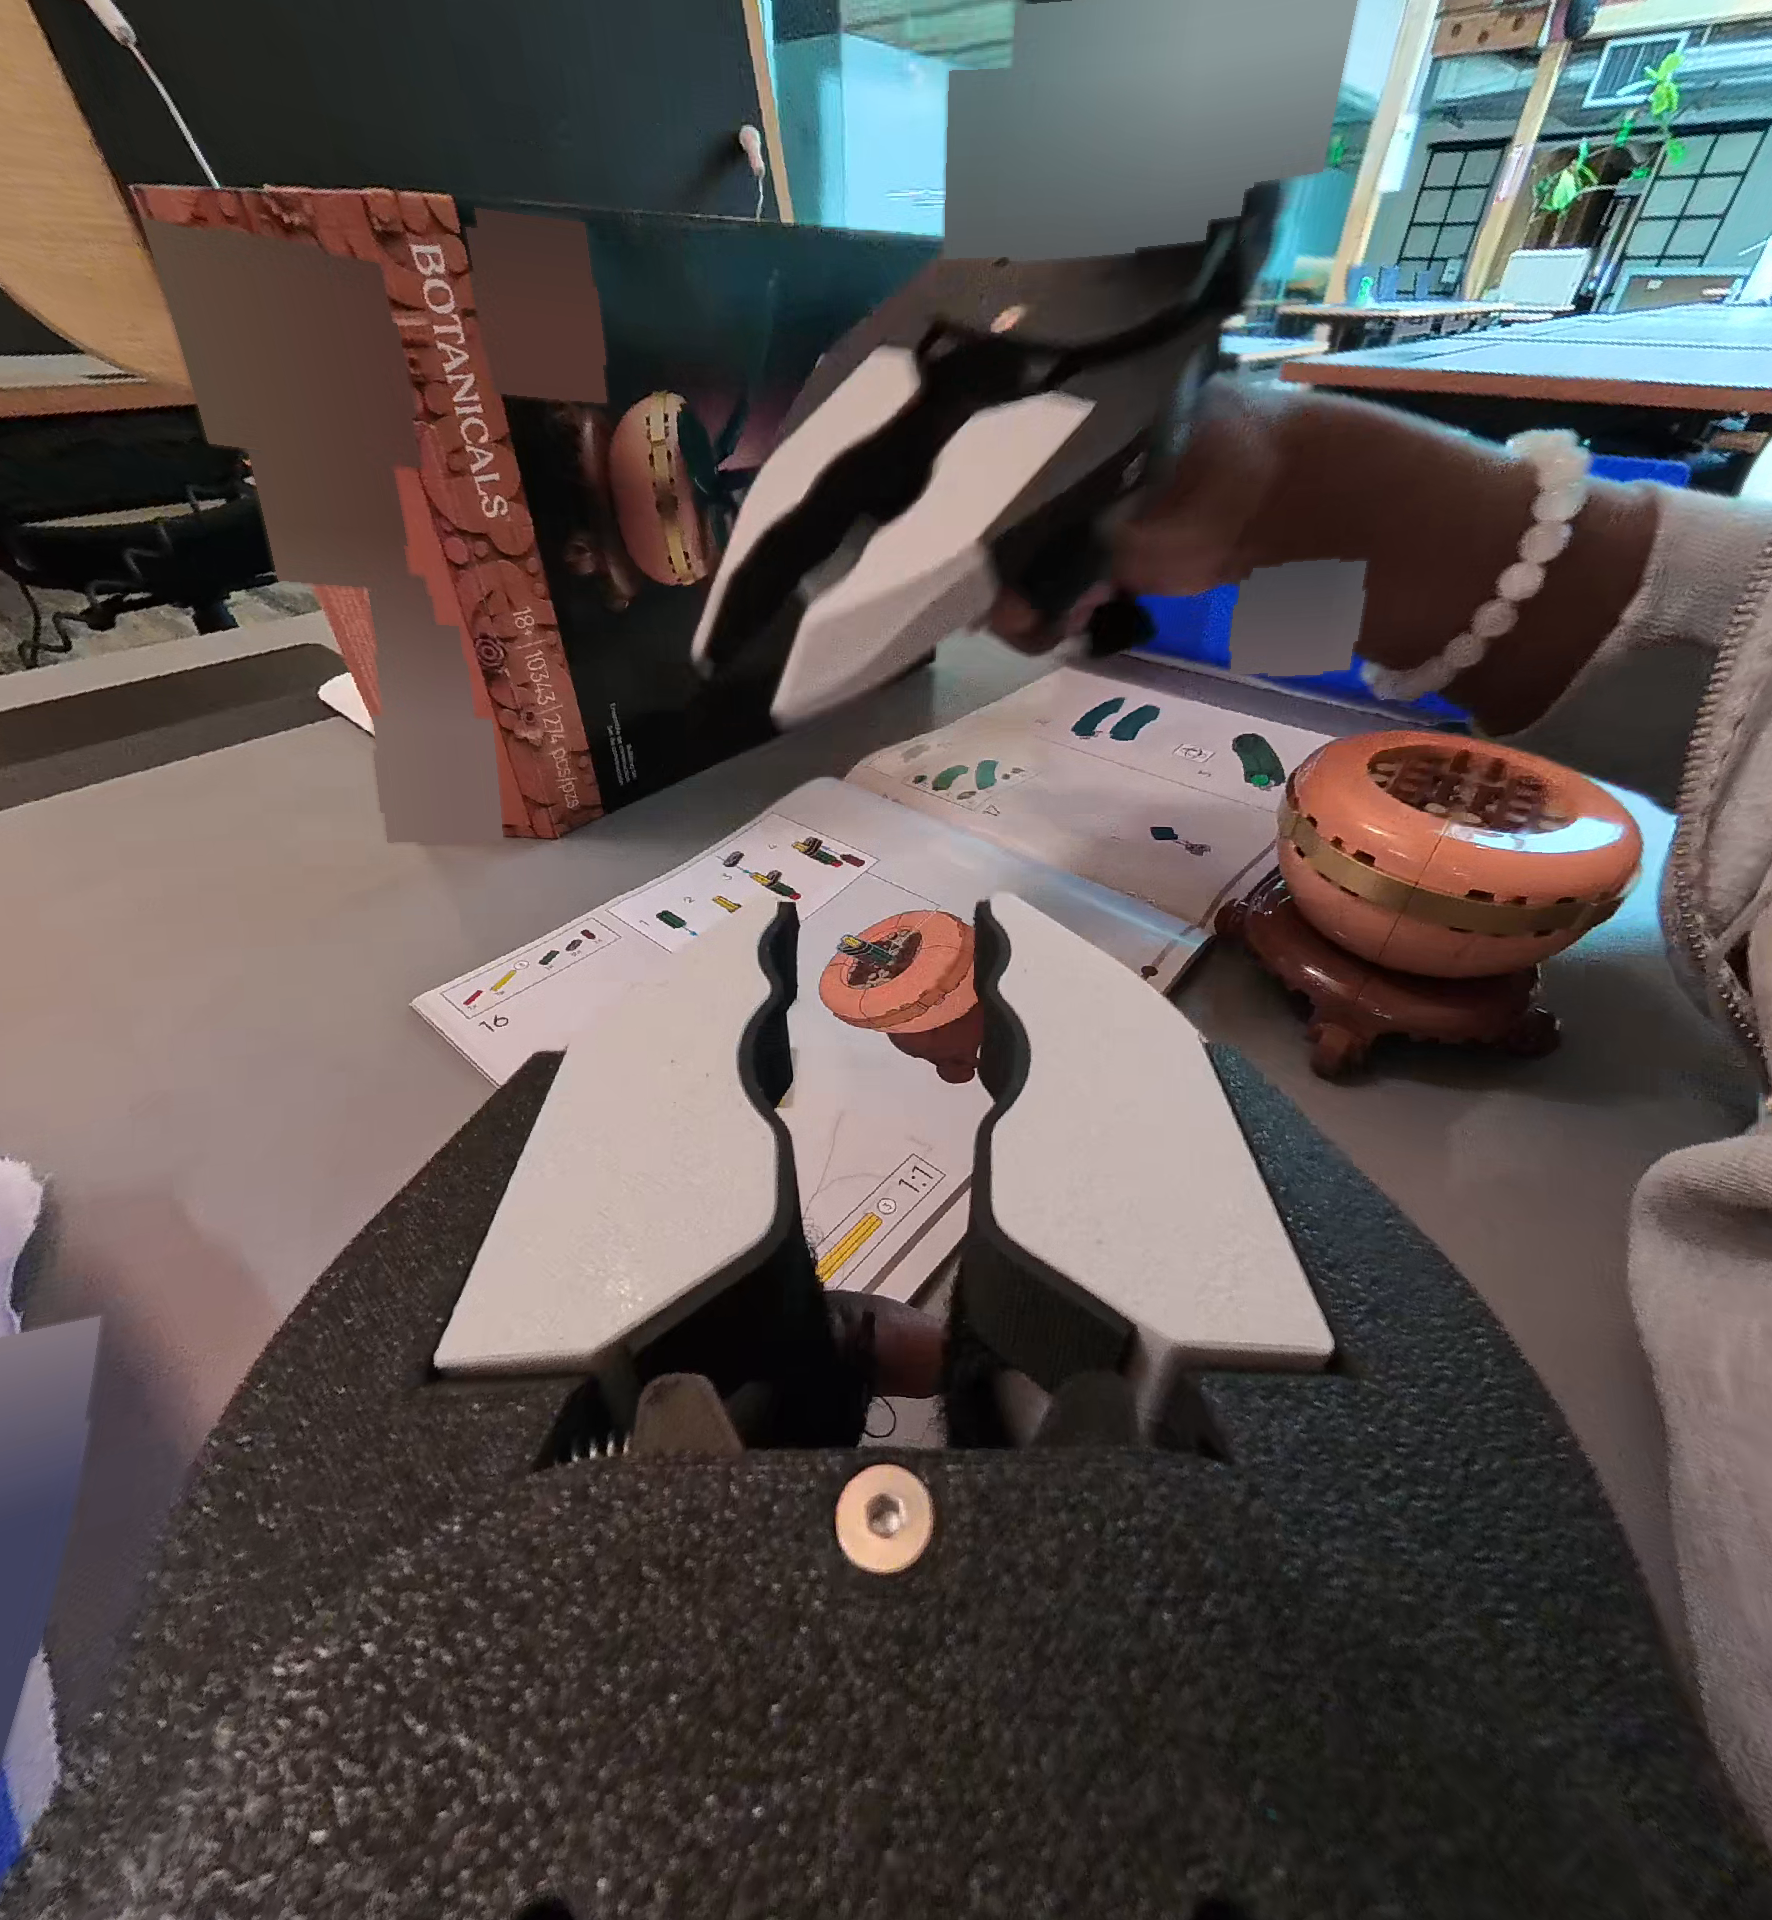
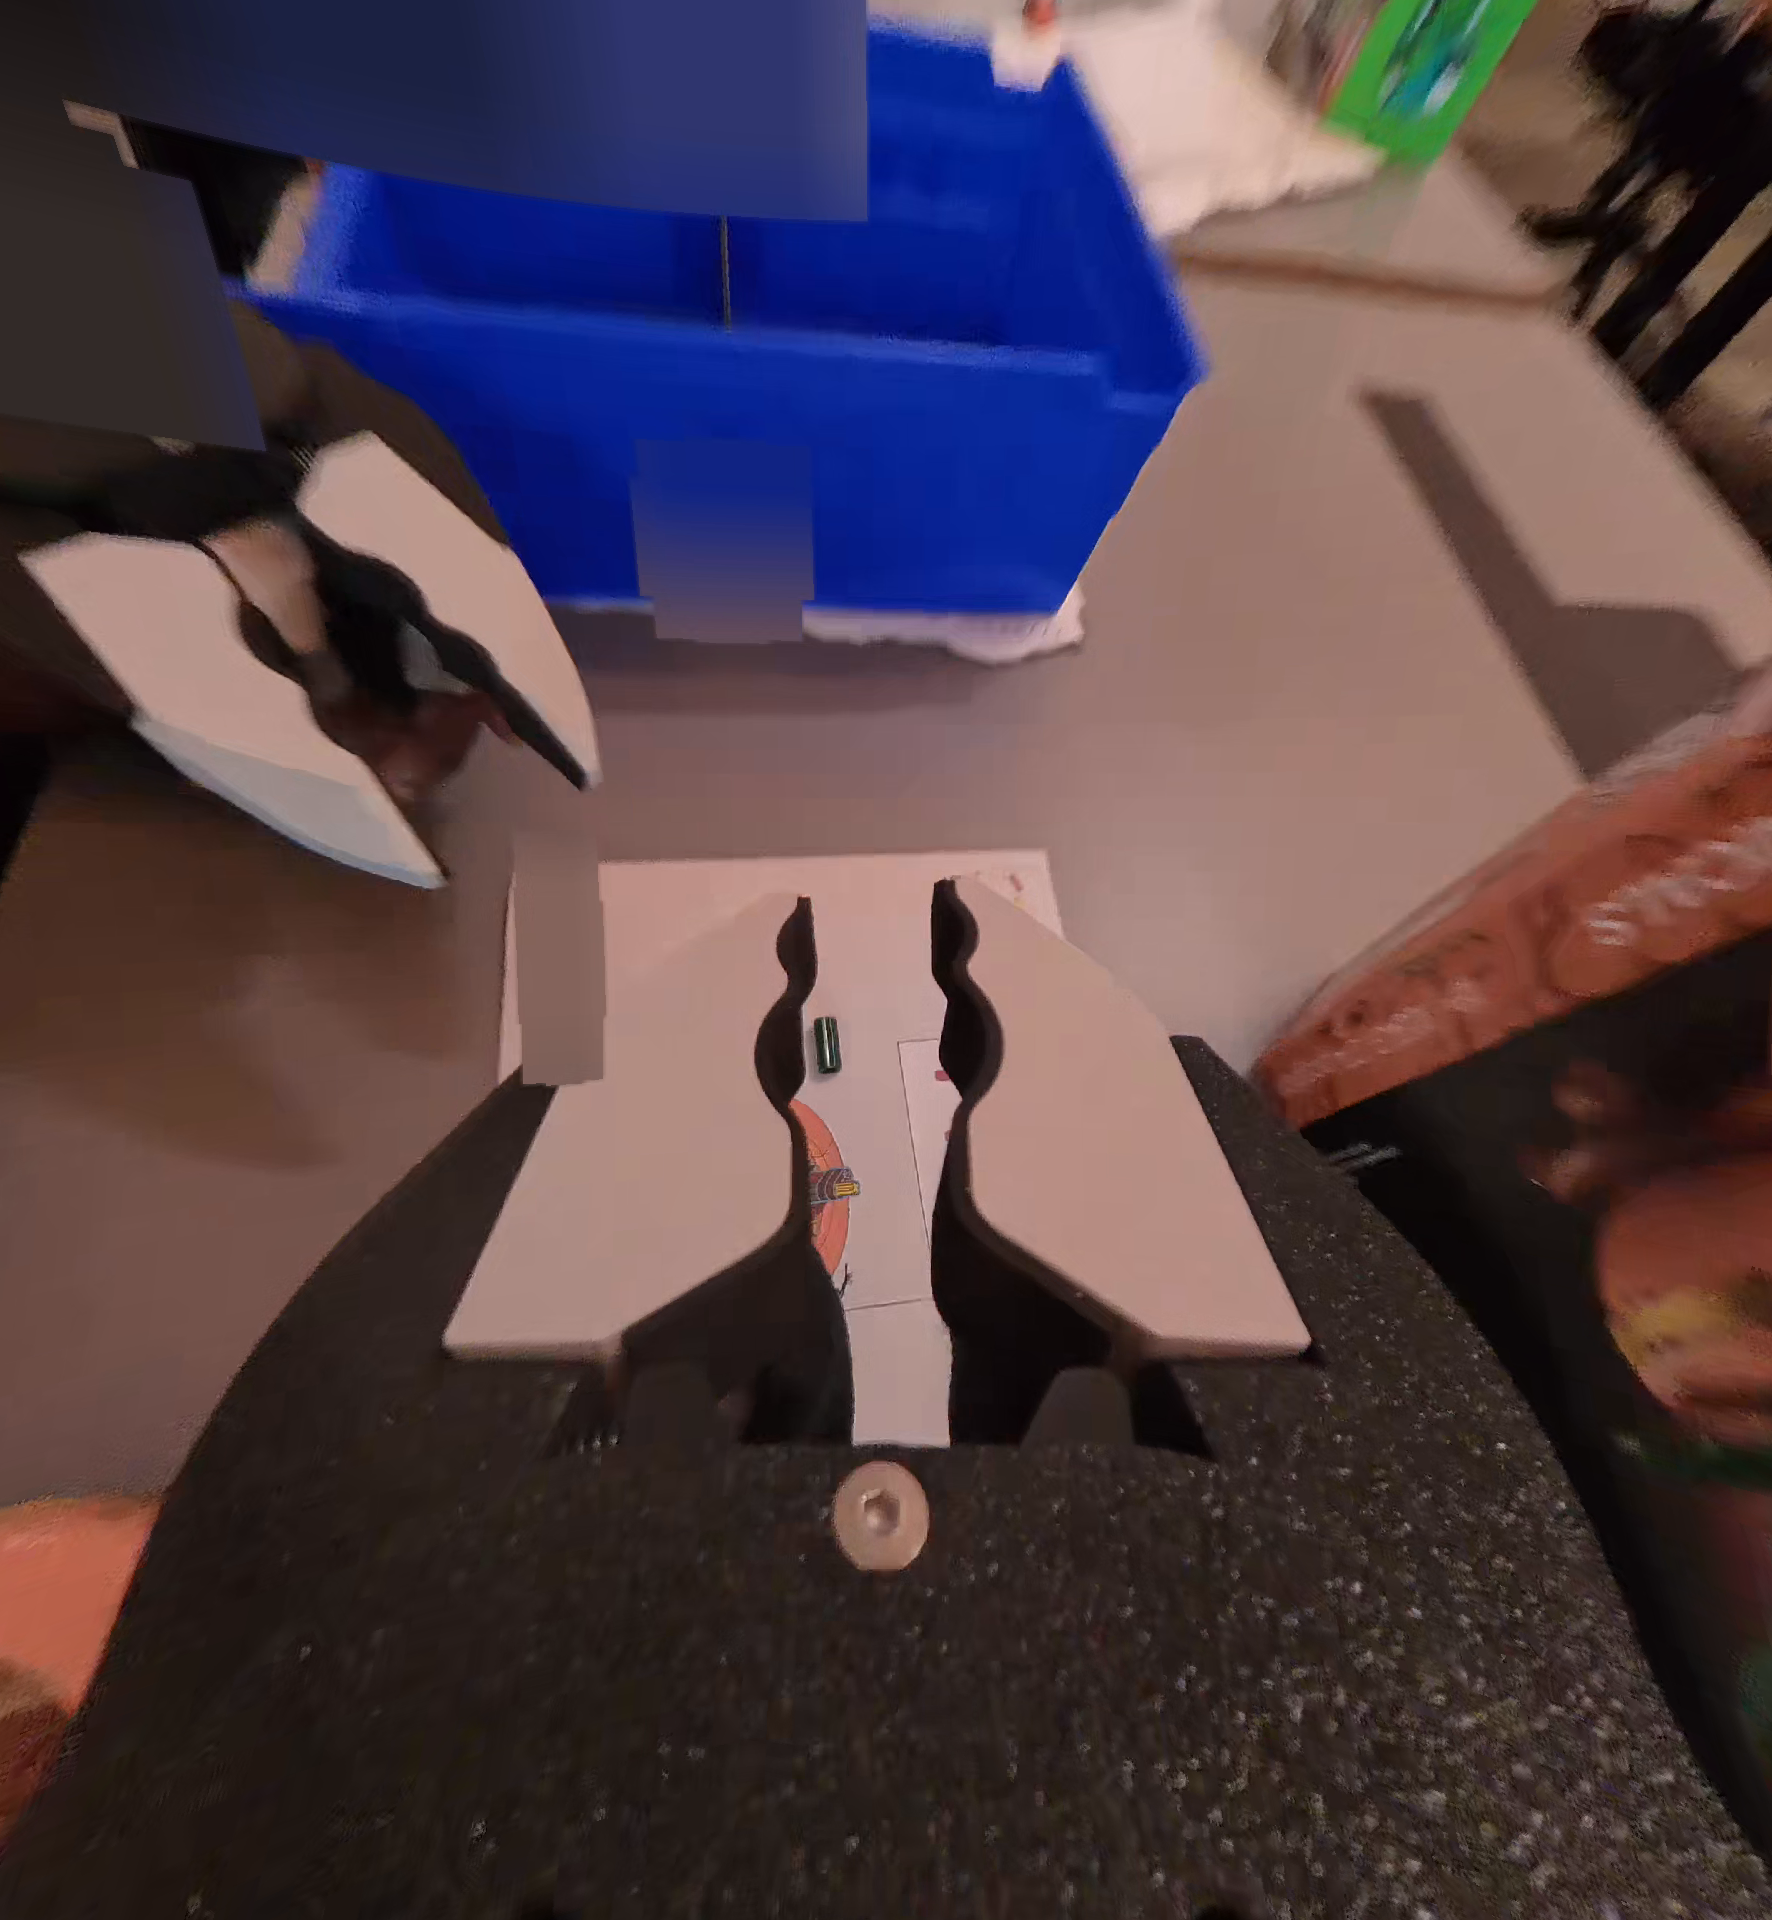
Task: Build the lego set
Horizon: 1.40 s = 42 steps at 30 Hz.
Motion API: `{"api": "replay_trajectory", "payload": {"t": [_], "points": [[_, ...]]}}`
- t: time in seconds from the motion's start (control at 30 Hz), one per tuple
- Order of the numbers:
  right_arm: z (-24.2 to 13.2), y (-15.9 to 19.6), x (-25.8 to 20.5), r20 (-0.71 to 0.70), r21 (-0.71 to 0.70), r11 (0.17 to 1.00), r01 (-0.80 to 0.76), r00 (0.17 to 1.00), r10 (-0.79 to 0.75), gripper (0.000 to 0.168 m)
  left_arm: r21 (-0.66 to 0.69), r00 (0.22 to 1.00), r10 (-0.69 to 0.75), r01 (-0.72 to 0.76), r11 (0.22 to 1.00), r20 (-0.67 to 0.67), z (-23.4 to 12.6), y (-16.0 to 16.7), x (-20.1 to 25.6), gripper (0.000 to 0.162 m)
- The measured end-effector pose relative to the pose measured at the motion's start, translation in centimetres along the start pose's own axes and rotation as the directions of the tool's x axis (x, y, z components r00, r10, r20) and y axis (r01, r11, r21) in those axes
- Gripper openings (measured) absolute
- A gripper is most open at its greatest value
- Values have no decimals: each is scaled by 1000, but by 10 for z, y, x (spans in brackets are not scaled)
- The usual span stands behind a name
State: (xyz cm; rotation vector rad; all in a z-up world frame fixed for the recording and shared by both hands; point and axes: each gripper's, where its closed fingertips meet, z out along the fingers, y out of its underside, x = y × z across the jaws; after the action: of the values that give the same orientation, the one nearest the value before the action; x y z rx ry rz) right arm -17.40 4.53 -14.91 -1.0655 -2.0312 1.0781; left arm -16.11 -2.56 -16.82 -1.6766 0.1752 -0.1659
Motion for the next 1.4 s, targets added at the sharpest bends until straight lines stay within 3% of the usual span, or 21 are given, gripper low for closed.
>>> {"api": "replay_trajectory", "payload": {"t": [0.23,0.37,0.53,0.63,0.73,0.83,1.0,1.2,1.4], "points": [[-114,-21,-29,-137,213,977,-27,989,57,19,-13,1000,-1,1,1000,10,1,2,-1,33],[-198,7,-40,-256,149,986,-78,960,115,8,-54,1000,-11,10,998,-2,4,6,-1,33],[-324,49,-38,-548,72,980,-186,813,194,0,-75,1000,-23,22,997,-13,6,9,-1,30],[-368,68,-45,-660,72,979,-192,726,191,0,-82,1000,-30,30,996,-7,6,10,-2,28],[-376,78,-43,-694,157,976,-152,686,218,0,-100,1000,-20,20,995,6,8,12,-3,27],[-365,83,-36,-643,236,967,-100,730,232,1,-115,1000,4,-3,993,8,9,14,-1,27],[-361,123,-15,-634,136,966,-220,730,256,2,-126,1000,-9,10,992,13,10,15,-2,25],[-357,150,-6,-653,73,923,-377,682,330,7,-163,995,-101,101,981,8,12,20,-8,25],[-356,166,-8,-673,78,876,-477,622,399,16,-180,995,-99,97,979,1,14,22,-7,25]]}}
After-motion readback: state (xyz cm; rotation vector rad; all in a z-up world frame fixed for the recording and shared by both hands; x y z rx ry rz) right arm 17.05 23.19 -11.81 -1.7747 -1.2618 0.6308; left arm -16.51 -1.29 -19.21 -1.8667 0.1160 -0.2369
